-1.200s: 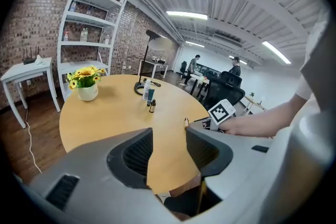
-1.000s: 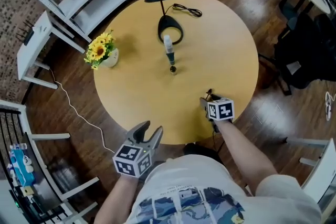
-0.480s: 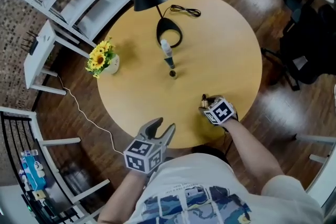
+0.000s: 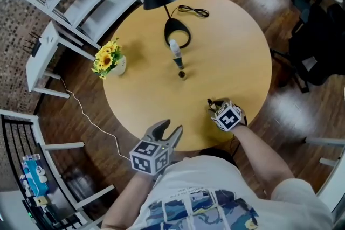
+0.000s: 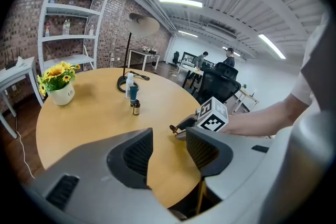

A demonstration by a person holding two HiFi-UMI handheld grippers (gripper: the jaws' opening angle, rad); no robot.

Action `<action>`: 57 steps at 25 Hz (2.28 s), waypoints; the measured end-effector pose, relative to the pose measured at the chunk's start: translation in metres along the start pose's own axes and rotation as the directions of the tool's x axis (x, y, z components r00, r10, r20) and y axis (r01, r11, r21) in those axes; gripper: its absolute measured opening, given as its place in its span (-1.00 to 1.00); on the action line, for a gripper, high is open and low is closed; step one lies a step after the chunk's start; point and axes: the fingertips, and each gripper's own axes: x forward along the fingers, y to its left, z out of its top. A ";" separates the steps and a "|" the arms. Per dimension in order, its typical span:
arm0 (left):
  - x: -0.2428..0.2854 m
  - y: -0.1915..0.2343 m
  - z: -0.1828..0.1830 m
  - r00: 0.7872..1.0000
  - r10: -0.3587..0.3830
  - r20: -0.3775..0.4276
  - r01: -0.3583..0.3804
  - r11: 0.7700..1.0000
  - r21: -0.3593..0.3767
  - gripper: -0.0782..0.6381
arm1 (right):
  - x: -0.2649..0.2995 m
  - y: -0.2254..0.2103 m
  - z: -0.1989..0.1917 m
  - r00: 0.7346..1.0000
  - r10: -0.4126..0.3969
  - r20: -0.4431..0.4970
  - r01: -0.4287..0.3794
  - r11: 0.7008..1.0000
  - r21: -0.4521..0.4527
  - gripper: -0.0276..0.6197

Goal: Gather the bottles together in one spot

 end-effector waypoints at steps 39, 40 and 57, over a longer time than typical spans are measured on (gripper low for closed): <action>-0.106 -0.078 -0.066 0.953 -0.286 0.102 0.253 0.934 0.252 -0.56 | -0.197 0.271 -0.004 0.877 -0.198 0.438 0.215 0.977 0.010 -0.13; -0.101 -0.071 -0.060 0.960 -0.261 0.105 0.226 0.938 0.263 -0.56 | -0.200 0.263 -0.008 0.876 -0.196 0.441 0.201 0.979 0.035 -0.11; 0.095 0.036 0.019 0.989 0.047 0.141 -0.077 0.974 0.213 -0.56 | -0.246 0.056 -0.050 0.859 -0.243 0.451 0.165 0.965 0.205 -0.07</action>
